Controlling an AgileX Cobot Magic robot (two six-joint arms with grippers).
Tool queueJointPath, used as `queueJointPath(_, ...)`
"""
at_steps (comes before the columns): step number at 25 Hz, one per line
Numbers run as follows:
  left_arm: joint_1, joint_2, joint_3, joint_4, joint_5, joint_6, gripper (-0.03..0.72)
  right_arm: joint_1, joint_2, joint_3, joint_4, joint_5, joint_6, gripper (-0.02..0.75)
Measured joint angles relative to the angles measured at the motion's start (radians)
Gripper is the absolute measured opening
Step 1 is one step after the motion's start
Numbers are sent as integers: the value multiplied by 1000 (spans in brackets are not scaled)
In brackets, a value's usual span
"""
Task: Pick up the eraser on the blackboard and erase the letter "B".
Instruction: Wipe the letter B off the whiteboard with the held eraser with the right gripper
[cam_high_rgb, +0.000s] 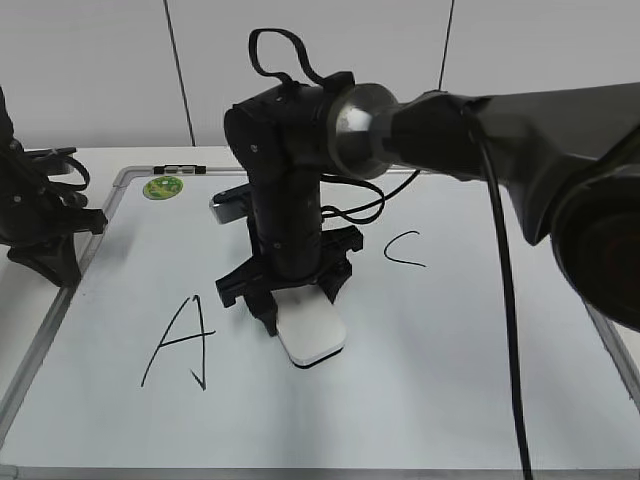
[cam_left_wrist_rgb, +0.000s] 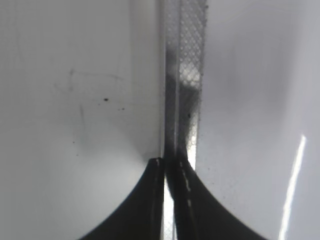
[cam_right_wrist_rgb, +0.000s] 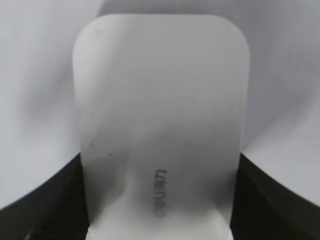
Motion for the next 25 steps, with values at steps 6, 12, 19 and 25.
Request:
queueJointPath(6,0,0,0,0,0,0,20,4,0,0,-36,-1,17,519)
queueJointPath(12,0,0,0,0,0,0,20,-23,0,0,-20,-1,23,519)
queueJointPath(19,0,0,0,0,-1,0,20,-81,-2,0,-20,-3,23,519)
queueJointPath(25,0,0,0,0,-1,0,20,-100,-38,13,-114,-5,31,519)
